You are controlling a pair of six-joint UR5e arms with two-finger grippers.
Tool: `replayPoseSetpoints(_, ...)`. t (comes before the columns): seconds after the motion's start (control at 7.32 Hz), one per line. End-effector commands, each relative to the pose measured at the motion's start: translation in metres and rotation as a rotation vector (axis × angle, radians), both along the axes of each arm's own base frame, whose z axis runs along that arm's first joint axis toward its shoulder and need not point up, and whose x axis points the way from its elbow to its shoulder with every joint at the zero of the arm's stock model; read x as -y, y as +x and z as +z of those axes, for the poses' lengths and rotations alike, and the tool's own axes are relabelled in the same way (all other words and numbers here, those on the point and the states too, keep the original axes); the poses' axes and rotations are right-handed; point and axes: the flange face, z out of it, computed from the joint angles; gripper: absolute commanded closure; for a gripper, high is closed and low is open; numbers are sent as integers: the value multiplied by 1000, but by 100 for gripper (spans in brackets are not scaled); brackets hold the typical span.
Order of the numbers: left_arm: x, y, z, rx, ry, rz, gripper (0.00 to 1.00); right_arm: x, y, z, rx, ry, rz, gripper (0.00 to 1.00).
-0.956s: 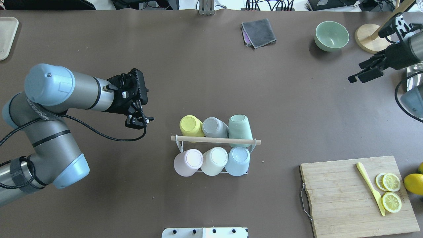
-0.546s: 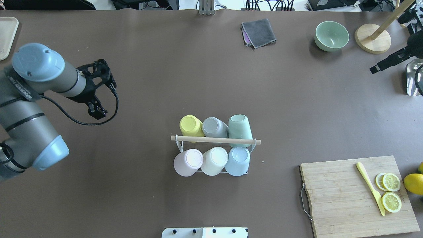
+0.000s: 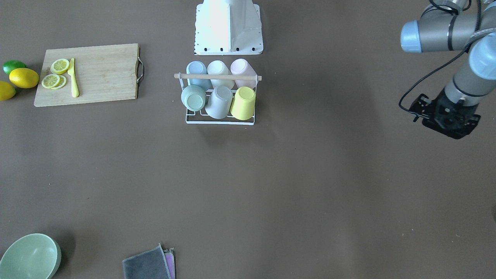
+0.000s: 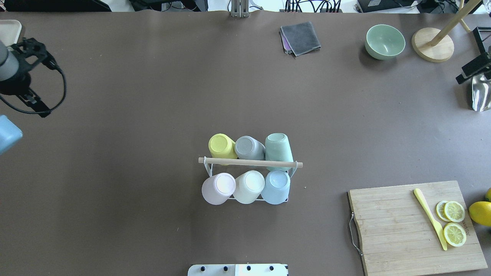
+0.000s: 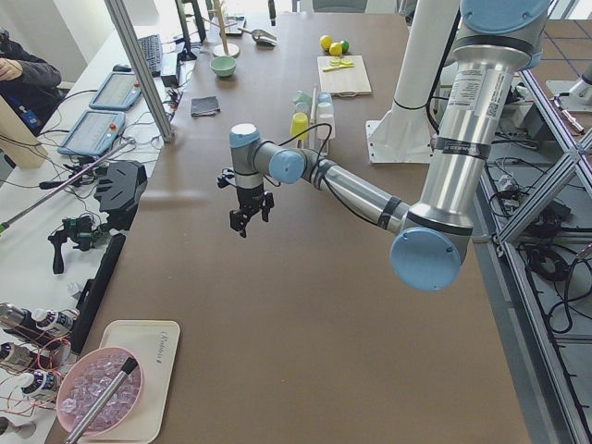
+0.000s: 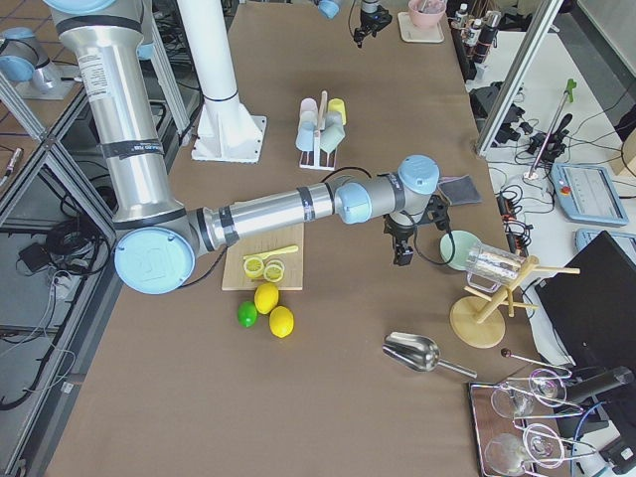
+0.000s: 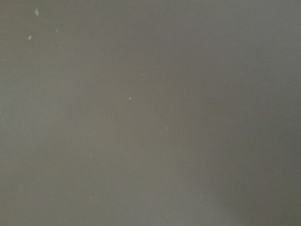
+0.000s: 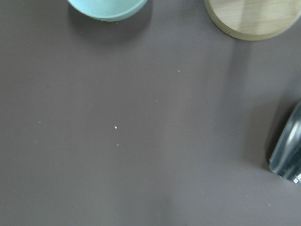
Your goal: Place cup on cup holder
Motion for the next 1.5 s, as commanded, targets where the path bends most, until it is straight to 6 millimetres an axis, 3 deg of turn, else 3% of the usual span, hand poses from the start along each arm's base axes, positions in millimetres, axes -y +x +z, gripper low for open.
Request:
replayPoseSetpoints(0.0, -17, -125, 55, -22, -122, -204, 2, -28, 50, 50, -27, -142, 72, 0)
replayPoseSetpoints(0.27, -58, -200, 98, -99, -241, -343, 2, -40, 82, 98, -42, -191, 90, 0)
replayPoseSetpoints(0.41, -81, -218, 120, -134, -300, -385, 2, -42, 91, 109, -50, -154, 51, 0)
replayPoseSetpoints(0.55, -95, -225, 141, -140, -349, -409, 2, -41, 95, 110, -89, -144, 48, 0)
replayPoseSetpoints(0.68, -101, -238, 161, -139, -391, -444, 2, -48, 115, 112, -85, -148, 85, 0)
replayPoseSetpoints(0.82, -100, -237, 172, -163, -416, -445, 2, -58, 136, 119, -71, -131, 96, 0)
replayPoseSetpoints(1.23, -95, -236, 165, -181, -402, -440, 2, -76, 153, 129, -72, -125, 109, 0)
replayPoseSetpoints(1.37, -91, -236, 154, -185, -378, -436, 2, -79, 153, 132, -75, -124, 108, 0)
